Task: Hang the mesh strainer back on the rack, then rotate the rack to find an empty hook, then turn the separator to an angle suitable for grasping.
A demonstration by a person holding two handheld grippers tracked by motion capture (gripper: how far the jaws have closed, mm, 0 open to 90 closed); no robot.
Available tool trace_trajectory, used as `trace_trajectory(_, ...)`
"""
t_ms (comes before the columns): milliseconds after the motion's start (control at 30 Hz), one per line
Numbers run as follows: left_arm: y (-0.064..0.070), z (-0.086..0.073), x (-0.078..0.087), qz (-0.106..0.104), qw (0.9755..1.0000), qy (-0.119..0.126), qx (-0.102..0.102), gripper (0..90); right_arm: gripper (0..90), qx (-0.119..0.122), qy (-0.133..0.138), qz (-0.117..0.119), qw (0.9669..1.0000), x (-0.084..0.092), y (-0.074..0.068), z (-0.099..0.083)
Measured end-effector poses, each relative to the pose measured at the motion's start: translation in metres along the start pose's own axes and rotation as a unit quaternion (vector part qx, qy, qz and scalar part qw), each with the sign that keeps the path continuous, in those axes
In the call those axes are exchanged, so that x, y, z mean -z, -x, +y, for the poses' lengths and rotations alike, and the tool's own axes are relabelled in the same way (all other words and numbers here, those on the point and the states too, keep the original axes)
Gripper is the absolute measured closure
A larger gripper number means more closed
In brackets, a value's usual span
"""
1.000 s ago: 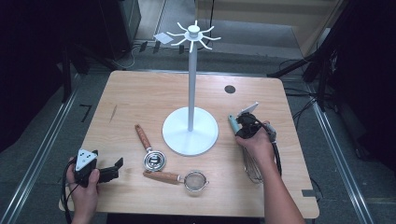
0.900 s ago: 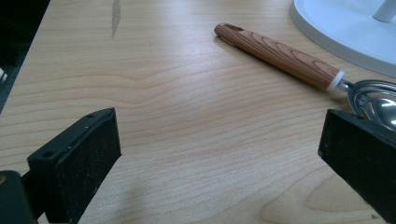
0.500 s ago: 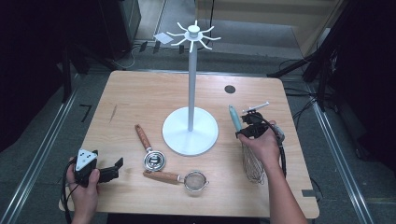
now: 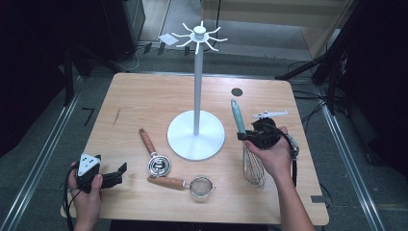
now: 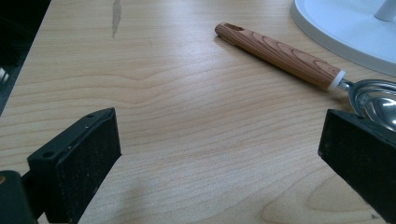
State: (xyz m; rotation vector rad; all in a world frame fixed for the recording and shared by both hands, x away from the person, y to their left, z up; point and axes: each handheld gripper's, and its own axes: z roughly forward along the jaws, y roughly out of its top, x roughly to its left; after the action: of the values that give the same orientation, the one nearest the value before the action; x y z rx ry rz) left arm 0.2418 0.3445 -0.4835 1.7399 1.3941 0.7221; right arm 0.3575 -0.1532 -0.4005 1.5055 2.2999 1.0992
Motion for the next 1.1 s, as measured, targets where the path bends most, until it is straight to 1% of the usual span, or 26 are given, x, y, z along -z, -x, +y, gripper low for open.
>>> trace_trajectory(33,0.0,0.0,0.0,0.0,1.0,0.0,0.0,0.0,71.3,0.0,0.0,0.0,1.0,0.0,0.0,0.0)
trace_trajectory(100,0.0,0.0,0.0,0.0,1.0,0.0,-0.001,0.0,71.3,0.004,0.019,0.011,0.9997,0.004,-0.003,-0.001)
trace_trajectory(133,0.0,0.0,0.0,0.0,1.0,0.001,0.0,0.0,71.3,0.011,0.038,0.023,0.999,0.008,-0.007,-0.002)
trace_trajectory(200,0.0,0.0,0.0,0.0,1.0,0.001,-0.001,0.0,71.3,0.016,0.053,0.027,0.9981,0.011,-0.011,-0.003)
trace_trajectory(300,0.0,0.0,0.0,0.0,1.0,0.0,-0.001,0.0,71.3,0.022,0.076,0.038,0.9961,0.017,-0.016,-0.003)
trace_trajectory(367,0.0,0.0,0.0,0.0,1.0,0.0,0.0,0.0,71.3,0.027,0.088,0.05,0.9945,0.02,-0.02,-0.003)
trace_trajectory(400,0.0,0.0,0.0,0.0,1.0,0.0,0.0,0.0,71.3,0.027,0.088,0.05,0.9945,0.02,-0.02,-0.003)
trace_trajectory(467,0.0,0.0,0.0,0.0,1.0,0.001,0.0,0.0,71.3,0.031,0.099,0.059,0.9928,0.024,-0.024,-0.003)
trace_trajectory(533,0.0,0.0,0.0,0.0,1.0,0.001,0.0,0.0,71.3,0.043,0.117,0.065,0.9901,0.027,-0.03,-0.003)
trace_trajectory(600,0.0,0.0,0.0,0.0,1.0,0.0,-0.001,0.0,71.3,0.045,0.121,0.065,0.9895,0.028,-0.032,-0.002)
trace_trajectory(700,0.0,0.0,0.0,0.0,1.0,0.0,-0.001,0.0,71.3,0.056,0.139,0.067,0.9864,0.031,-0.038,-0.003)
trace_trajectory(733,0.0,0.0,0.0,0.0,1.0,0.0,-0.001,0.0,71.3,0.054,0.148,0.074,0.9847,0.033,-0.04,-0.002)
trace_trajectory(767,0.0,0.0,0.0,0.0,1.0,0.0,-0.001,0.0,71.3,0.054,0.155,0.076,0.9836,0.034,-0.041,-0.002)
trace_trajectory(800,0.0,0.0,0.0,0.0,1.0,0.0,-0.001,0.0,71.3,0.054,0.155,0.076,0.9836,0.034,-0.041,-0.002)
trace_trajectory(833,0.0,0.0,0.0,0.0,1.0,0.0,-0.001,0.0,71.3,0.053,0.156,0.081,0.9829,0.036,-0.042,-0.002)
trace_trajectory(933,0.0,0.0,0.0,0.0,1.0,0.001,-0.001,0.0,71.3,0.056,0.168,0.096,0.9796,0.039,-0.046,-0.001)
trace_trajectory(967,0.0,0.0,0.0,0.0,1.0,0.001,-0.001,0.0,71.3,0.059,0.17,0.099,0.9788,0.04,-0.047,0.0)
trace_trajectory(1000,0.0,0.0,0.0,0.0,1.0,0.0,-0.001,0.0,71.3,0.061,0.176,0.101,0.9773,0.041,-0.049,0.0)
trace_trajectory(1033,0.0,0.0,0.0,0.0,1.0,0.0,-0.001,0.0,71.3,0.062,0.177,0.102,0.9769,0.042,-0.05,0.001)
trace_trajectory(1100,0.0,0.0,0.0,0.0,1.0,0.0,-0.001,0.0,71.3,0.065,0.184,0.107,0.975,0.044,-0.053,0.001)
